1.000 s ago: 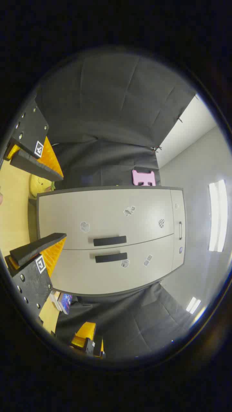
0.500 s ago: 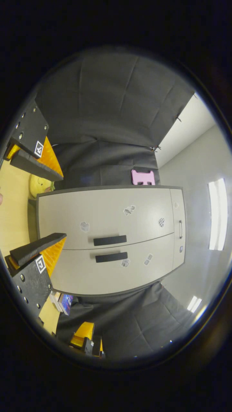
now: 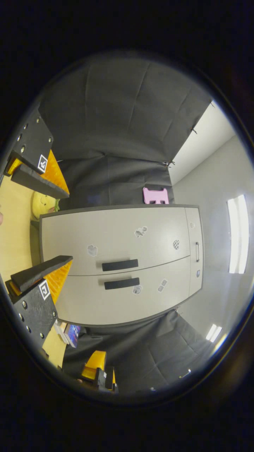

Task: Open the right door of the double-door shoe cabinet with the right hand, and open the left door with the left hand.

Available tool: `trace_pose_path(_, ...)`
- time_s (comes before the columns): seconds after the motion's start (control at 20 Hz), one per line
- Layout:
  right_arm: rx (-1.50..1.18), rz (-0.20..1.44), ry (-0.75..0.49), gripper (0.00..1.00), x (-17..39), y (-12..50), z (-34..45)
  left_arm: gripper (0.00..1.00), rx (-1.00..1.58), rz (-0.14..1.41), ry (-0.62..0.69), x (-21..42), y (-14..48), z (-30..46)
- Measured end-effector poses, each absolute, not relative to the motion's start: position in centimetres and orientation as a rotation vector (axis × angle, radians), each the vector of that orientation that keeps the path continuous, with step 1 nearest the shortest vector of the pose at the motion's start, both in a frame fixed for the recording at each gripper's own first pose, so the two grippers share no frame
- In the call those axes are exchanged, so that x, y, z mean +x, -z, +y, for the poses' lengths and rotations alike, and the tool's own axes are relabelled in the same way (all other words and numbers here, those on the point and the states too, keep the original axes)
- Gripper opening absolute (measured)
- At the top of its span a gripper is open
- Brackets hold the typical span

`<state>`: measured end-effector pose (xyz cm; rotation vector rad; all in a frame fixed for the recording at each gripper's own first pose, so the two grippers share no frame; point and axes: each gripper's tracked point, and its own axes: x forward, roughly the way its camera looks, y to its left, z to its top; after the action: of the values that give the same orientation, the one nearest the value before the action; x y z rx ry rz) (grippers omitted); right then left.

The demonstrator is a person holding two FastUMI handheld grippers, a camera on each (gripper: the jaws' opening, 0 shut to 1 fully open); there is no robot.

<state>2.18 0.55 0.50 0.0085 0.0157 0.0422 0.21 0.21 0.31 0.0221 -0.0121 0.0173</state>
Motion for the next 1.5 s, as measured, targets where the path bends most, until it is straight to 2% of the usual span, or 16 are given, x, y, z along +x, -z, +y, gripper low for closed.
trace_pose_path(0.5, 0.023, -0.035, -0.139, 0.98, 7.4, -4.9, 4.5, 0.93, 0.024, 0.0, -0.067, 0.3, 0.5, 1.5)
trace_pose_path(0.85, 0.047, -0.041, -0.201, 0.98, 11.7, -6.9, 8.0, 0.93, 0.037, 0.014, -0.117, -2.1, 0.7, 4.2)
trace_pose_path(1.5, 0.058, -0.024, -0.244, 0.98, 20.0, -9.6, 13.5, 0.94, 0.051, 0.054, -0.207, -3.9, 1.8, 7.6)
